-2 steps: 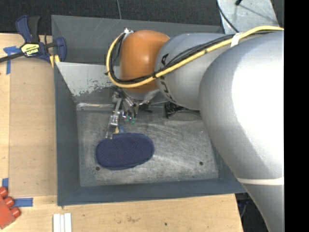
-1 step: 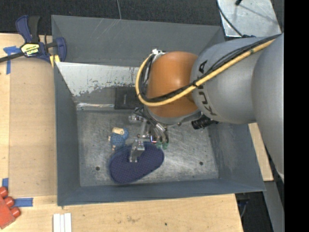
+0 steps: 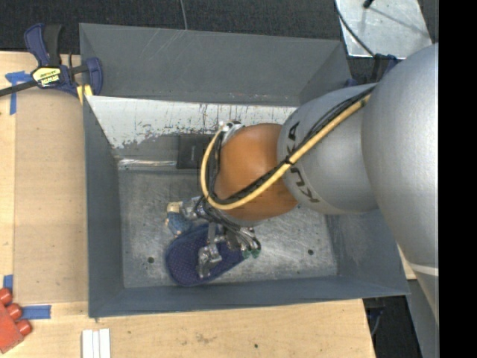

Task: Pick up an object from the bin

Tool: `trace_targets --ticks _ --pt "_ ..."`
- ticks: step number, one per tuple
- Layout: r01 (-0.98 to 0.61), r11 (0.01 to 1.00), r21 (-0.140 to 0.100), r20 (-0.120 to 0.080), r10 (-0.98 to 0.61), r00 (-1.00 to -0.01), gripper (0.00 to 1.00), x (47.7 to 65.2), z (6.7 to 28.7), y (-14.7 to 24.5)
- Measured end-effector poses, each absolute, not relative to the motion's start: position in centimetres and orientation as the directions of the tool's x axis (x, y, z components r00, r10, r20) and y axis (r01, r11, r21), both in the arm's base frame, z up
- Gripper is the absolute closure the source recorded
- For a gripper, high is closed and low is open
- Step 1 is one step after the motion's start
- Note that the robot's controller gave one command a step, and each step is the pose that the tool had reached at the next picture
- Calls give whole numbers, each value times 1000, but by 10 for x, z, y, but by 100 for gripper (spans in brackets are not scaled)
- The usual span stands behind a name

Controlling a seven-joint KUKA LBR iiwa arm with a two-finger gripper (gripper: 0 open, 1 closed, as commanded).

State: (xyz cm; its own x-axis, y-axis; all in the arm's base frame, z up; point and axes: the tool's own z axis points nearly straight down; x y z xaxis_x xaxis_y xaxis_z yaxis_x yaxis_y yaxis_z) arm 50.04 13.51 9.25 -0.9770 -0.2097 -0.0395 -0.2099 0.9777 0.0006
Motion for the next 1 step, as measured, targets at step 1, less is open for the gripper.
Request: trace_targets --ticks 1 --pt "-209 978 3 -43 -209 -977 100 501 93 136"
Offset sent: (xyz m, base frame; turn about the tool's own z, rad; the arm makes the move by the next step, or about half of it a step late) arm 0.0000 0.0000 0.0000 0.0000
